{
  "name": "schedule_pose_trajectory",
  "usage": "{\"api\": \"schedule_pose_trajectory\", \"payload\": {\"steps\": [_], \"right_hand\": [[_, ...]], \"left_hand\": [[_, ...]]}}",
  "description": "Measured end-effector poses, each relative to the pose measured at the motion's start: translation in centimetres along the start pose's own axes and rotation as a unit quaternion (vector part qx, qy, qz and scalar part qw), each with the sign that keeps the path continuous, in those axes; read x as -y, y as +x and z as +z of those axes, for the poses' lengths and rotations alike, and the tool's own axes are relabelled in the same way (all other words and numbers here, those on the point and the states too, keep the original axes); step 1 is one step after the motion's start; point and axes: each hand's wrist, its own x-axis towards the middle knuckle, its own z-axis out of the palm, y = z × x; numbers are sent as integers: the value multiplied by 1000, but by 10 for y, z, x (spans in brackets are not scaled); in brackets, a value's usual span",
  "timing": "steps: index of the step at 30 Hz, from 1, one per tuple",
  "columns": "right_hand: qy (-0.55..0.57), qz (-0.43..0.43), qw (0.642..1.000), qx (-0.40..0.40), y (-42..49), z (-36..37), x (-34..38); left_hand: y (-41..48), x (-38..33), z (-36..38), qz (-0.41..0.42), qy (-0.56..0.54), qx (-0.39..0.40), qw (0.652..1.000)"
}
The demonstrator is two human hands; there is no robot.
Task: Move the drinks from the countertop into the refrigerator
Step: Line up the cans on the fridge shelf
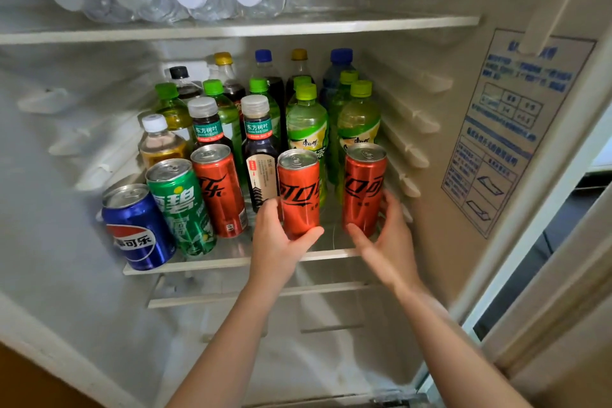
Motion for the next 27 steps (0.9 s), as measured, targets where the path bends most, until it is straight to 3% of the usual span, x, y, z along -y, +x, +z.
{"api": "schedule_pose_trajectory", "payload": {"steps": [4,14,21,27], "right_hand": [[3,7,1000,28,0,0,1],[-12,-3,1000,5,-3,5,6],[33,11,999,15,-1,1,13],[-58,37,995,-71,0,12,16]], "left_hand": [[-3,-1,-1,7,1,1,1000],[1,2,-10,-24,-109,94,989],[6,2,0,-24,-83,80,993],[3,4,1,-4,-76,55,996]]}}
